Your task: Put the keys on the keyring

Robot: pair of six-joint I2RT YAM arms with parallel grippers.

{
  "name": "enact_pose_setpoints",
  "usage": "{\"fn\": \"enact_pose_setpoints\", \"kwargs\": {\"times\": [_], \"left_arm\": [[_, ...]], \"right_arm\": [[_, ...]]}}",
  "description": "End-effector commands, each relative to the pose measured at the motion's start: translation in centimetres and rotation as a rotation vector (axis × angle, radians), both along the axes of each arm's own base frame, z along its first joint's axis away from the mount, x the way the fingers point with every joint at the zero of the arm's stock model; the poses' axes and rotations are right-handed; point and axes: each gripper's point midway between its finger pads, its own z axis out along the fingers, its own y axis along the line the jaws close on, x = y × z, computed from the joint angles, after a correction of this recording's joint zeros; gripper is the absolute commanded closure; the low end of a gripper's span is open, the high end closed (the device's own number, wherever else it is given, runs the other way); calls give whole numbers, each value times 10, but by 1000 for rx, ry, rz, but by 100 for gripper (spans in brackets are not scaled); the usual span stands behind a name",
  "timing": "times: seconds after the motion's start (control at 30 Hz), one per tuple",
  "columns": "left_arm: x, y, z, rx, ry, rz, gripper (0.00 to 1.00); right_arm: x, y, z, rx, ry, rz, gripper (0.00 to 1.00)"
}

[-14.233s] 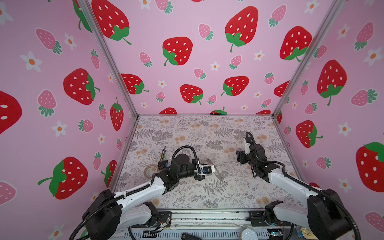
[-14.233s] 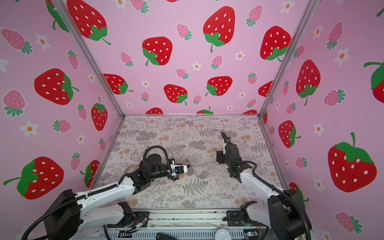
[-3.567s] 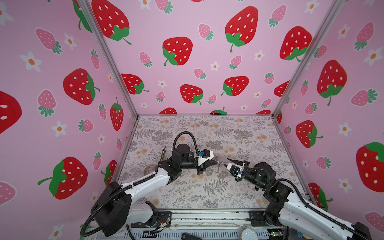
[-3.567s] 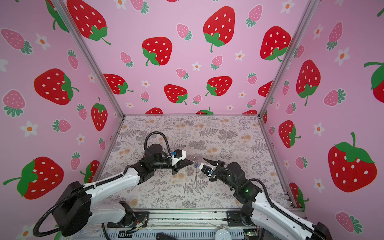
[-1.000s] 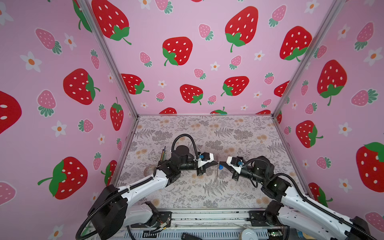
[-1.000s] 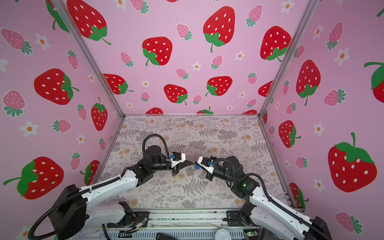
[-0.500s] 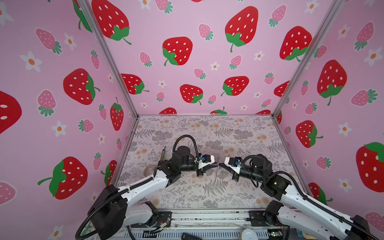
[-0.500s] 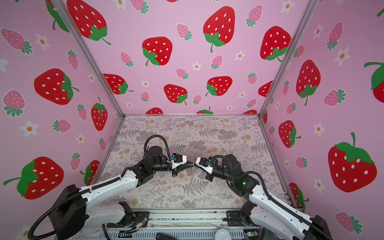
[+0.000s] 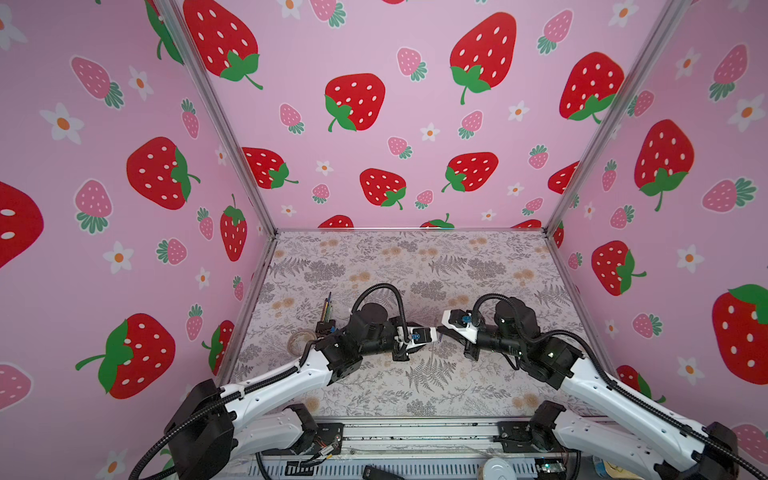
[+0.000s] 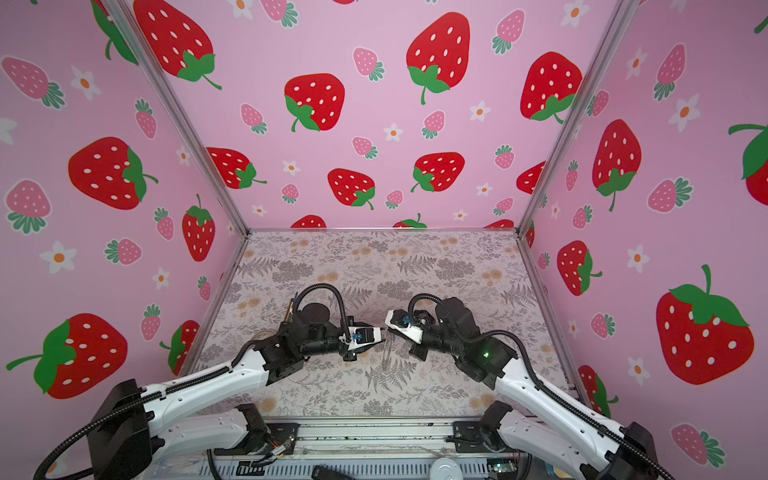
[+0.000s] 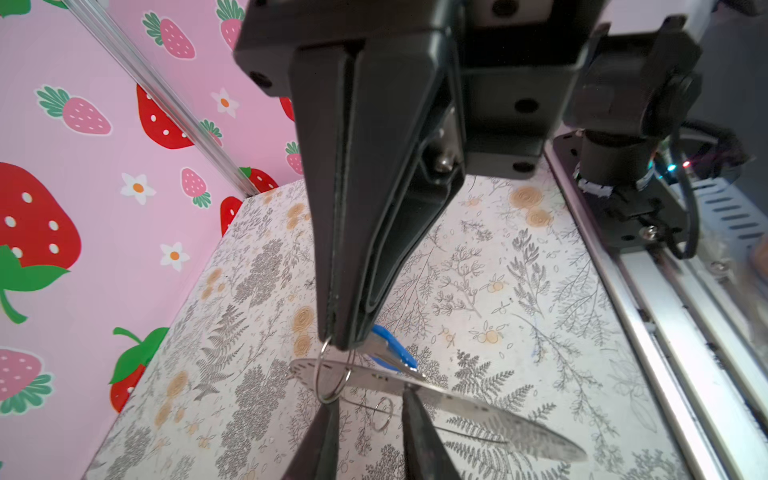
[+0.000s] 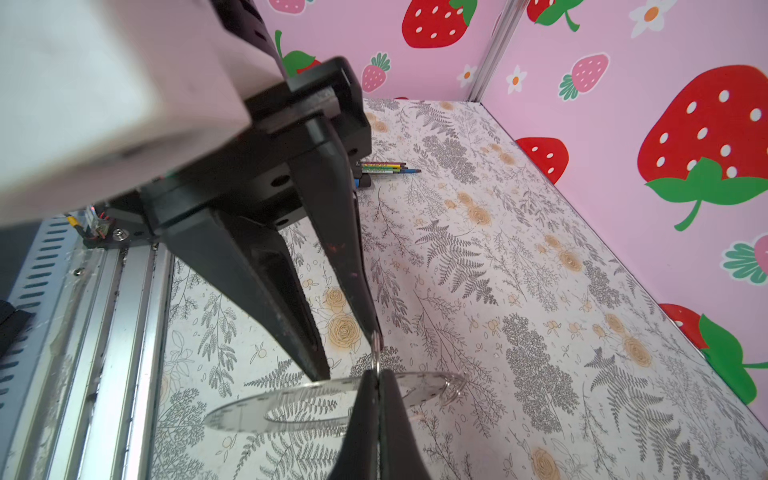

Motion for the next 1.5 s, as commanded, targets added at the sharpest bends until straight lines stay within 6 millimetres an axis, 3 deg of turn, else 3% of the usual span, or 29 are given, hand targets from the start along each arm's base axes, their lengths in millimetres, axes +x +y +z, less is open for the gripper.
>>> {"fn": "enact_pose_setpoints", "kwargs": {"times": [0.0,0.17,0.77,1.07,1.47], "left_arm": [[8,3,14,25,-138,47,71],[13,6,17,29,-185,95,71],[-8,-5,8,47,-129,-39,77],[-6,-8,7,51,-100,-33,87],[-3,-9,1,78,-76,-20,87]], "right_arm": [[-3,0,1,-34,13,21,100],[-3,1,-8,-68,50,28,100],[-4,7,-1,-63,61,45,100],[-8,12,2,-55,56,66,100],[-12,16,6,-48,37,91,100]]}}
